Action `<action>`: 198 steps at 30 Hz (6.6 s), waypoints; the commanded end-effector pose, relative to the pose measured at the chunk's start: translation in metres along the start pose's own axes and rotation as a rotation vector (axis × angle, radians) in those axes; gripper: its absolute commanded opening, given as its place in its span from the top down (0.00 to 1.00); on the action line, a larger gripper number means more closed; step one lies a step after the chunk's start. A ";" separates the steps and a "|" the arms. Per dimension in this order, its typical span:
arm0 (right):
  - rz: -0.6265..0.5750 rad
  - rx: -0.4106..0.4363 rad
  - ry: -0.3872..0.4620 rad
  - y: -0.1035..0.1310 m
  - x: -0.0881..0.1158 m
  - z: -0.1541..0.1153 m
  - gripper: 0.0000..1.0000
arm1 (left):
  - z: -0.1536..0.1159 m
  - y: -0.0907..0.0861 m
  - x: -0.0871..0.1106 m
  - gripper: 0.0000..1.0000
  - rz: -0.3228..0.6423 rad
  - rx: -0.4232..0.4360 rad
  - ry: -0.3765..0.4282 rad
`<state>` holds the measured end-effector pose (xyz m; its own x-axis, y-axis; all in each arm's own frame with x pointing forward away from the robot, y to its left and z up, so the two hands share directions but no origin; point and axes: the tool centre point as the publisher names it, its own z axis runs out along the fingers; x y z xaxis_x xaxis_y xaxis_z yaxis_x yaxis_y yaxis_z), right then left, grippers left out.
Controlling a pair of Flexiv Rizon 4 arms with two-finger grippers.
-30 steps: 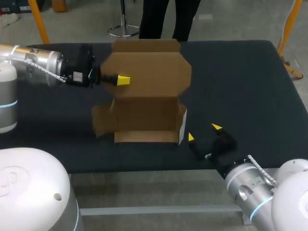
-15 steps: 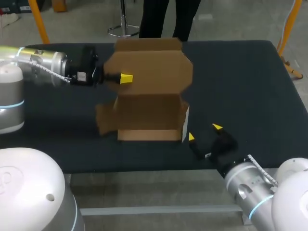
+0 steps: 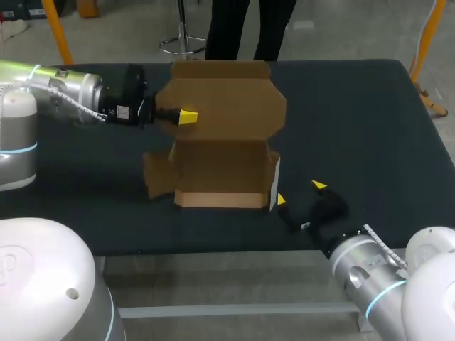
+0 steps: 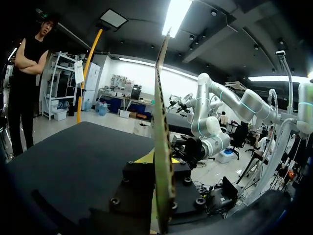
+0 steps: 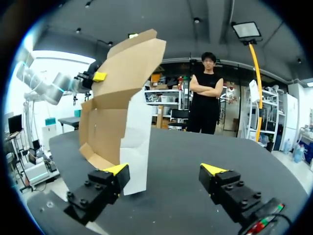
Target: Assemble the packaging by folding the flat box into shape, placing the metal phone stand inside, and closing the box properly
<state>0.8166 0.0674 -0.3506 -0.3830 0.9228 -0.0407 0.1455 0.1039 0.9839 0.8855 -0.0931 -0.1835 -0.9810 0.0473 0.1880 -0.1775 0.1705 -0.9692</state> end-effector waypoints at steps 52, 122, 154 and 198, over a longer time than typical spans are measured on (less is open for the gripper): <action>-0.021 0.032 0.023 -0.005 0.016 0.010 0.00 | 0.011 0.044 0.060 1.00 0.521 -0.117 -0.050; -0.024 0.050 0.021 -0.008 0.019 0.017 0.00 | 0.011 0.061 0.048 1.00 0.189 -0.089 0.042; -0.018 0.050 0.030 -0.009 0.018 0.020 0.00 | 0.012 0.059 0.046 1.00 0.138 -0.086 -0.008; -0.096 0.096 0.571 -0.007 -0.012 0.011 0.00 | 0.011 0.060 0.045 1.00 0.125 -0.090 -0.013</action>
<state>0.8191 0.0581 -0.3593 -0.6962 0.7163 -0.0475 0.1493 0.2091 0.9664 0.8301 -0.0924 -0.2331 -0.9961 0.0613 0.0636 -0.0464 0.2489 -0.9674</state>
